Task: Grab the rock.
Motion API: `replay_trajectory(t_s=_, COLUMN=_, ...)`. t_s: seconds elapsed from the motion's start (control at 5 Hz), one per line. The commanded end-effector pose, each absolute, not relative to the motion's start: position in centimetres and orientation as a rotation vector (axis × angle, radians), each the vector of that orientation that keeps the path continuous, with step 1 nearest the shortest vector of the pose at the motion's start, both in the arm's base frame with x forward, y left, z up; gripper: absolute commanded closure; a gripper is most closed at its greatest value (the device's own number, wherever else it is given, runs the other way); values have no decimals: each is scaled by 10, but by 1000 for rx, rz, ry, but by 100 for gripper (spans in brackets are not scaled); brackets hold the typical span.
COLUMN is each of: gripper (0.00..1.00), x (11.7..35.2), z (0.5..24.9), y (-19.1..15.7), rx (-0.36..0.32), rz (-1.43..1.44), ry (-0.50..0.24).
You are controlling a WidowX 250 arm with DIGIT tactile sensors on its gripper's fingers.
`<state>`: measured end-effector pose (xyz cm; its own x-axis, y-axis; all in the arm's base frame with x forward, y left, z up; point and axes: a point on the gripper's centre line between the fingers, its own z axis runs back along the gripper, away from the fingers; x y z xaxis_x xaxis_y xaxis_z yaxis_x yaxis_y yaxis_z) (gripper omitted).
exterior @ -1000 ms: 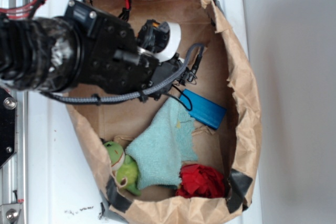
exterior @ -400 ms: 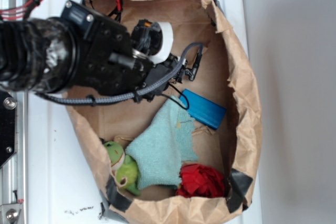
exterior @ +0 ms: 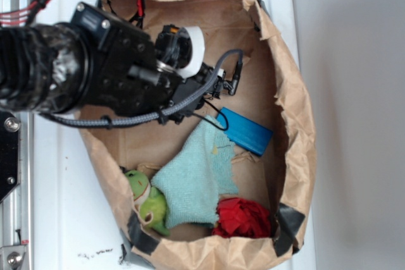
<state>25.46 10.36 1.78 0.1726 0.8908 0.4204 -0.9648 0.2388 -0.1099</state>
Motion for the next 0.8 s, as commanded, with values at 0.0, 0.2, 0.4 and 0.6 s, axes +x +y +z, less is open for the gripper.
replay_trajectory(t_s=0.0, gripper=0, x=246, z=24, y=107, rx=168, rz=1419, ry=-479)
replay_trajectory(t_s=0.2, gripper=0, x=281, z=42, y=141, rx=156, rz=1437, ry=-479)
replay_trajectory(t_s=0.4, gripper=0, x=292, z=44, y=141, rx=152, rz=1448, ry=-486)
replay_trajectory(t_s=0.6, gripper=0, x=299, z=45, y=143, rx=160, rz=1443, ry=-475)
